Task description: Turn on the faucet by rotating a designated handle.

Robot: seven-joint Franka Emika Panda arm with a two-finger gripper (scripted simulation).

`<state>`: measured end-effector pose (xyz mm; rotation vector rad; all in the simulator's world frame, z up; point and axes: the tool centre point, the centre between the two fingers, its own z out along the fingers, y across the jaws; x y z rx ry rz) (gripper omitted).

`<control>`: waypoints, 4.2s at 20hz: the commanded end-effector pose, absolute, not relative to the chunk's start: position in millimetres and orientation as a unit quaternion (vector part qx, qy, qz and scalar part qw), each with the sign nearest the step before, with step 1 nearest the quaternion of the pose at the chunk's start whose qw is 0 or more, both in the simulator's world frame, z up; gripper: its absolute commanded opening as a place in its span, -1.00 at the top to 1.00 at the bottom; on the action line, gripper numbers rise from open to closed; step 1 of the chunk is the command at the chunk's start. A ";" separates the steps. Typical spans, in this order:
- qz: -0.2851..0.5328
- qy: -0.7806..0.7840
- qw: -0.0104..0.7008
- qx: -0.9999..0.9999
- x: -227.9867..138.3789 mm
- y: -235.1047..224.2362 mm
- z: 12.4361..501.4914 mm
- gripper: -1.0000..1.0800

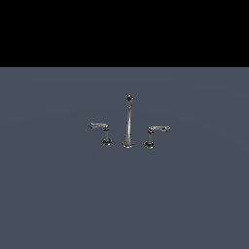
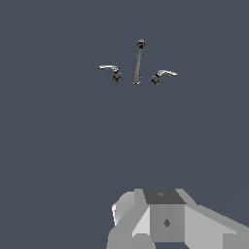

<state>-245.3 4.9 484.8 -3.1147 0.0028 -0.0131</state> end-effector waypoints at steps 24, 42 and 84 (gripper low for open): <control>-0.003 0.176 0.012 -0.984 -173.6 20.8 400.8 1.00; -0.002 0.408 0.010 -0.913 -72.6 -0.4 283.6 1.00; 0.000 0.747 0.000 -0.665 36.4 -143.9 85.7 1.00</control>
